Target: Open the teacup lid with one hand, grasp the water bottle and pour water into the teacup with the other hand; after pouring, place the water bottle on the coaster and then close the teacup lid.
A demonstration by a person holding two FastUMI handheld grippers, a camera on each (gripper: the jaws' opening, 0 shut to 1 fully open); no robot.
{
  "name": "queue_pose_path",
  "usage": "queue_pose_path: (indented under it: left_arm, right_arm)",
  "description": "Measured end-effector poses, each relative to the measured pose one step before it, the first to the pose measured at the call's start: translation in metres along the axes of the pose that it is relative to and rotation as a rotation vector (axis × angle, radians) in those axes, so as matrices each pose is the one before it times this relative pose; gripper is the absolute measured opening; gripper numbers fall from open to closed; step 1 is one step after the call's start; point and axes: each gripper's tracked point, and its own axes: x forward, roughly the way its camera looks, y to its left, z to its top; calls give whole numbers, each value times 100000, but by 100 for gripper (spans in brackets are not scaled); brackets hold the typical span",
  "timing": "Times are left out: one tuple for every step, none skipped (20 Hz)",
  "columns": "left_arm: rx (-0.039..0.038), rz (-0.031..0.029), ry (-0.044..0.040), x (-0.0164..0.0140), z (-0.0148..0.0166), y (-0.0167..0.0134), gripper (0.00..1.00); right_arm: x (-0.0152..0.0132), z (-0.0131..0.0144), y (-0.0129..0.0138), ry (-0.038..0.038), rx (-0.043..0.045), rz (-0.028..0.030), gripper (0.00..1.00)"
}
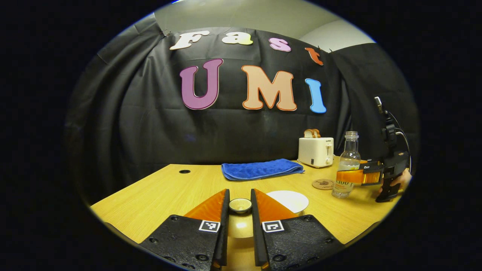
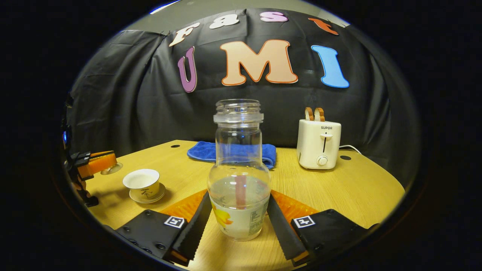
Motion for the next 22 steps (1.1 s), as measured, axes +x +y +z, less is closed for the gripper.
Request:
queue_pose_path:
  left_arm:
    - [-43,591,91,3,13,348,26]
    - [160,218,11,18,13,214,27]
    - [-63,61,-79,-49,9,233,26]
    - [50,495,34,-48,-65,206,26]
    - [-54,588,55,85,-31,221,26]
    - [-75,501,67,-26,93,218,26]
    - [148,-148,21,31,-41,-67,25]
    - [-119,-321,-69,32,72,-112,25]
    - [60,-46,108,15,-45,-21,26]
    - [-20,-5,75,0,9,72,26]
    - [46,-13,-61,-47,-54,-16,27]
    - [-1,-21,-31,4,44,0,26]
    - [49,-34,125,12,-10,55,26]
    - [-27,3,-30,35,7,-36,26]
    - [-18,-11,-59,-45,-27,10,25]
    - [-6,0,94,25,-32,13,26]
    - [-5,30,38,-17,35,23,26]
    - [1,19,-35,-59,13,11,26]
    - [-4,68,28,78,-61,-36,26]
    - [4,70,5,2,49,-41,26]
    - [-30,61,-8,-29,46,109,26]
    - [20,1,68,20,2,16,26]
  right_arm:
    - [57,-55,-120,371,-232,-360,89]
    - [390,-200,146,-321,-494,-329,86]
    - [-370,306,14,-160,-692,-429,81]
    - [-110,13,-45,-439,-687,-544,81]
    - [-15,44,-40,-306,-766,-493,81]
    - [-127,53,-85,-310,-662,-770,79]
    - [-2,-26,71,130,-678,-370,78]
    - [-37,-231,69,525,-874,-130,79]
    - [-77,224,-27,190,-819,-275,78]
    - [-69,-80,55,1207,-813,-199,79]
    - [-185,117,59,1369,-579,391,79]
    - [-241,166,149,1135,-780,287,80]
    - [-200,451,194,461,-1479,212,79]
    - [-139,644,56,97,-2596,-340,79]
    - [-32,775,70,-142,-3448,-300,78]
    - [11,690,181,-247,-3551,-400,78]
    - [-60,546,399,247,-4047,186,78]
    - [-125,411,191,-288,-4671,-587,79]
    - [-4,543,58,-614,-5633,-677,80]
    - [151,459,175,-868,-6338,-1056,79]
    - [92,441,207,-726,-5953,-910,79]
    - [119,164,476,-699,-5179,-246,79]
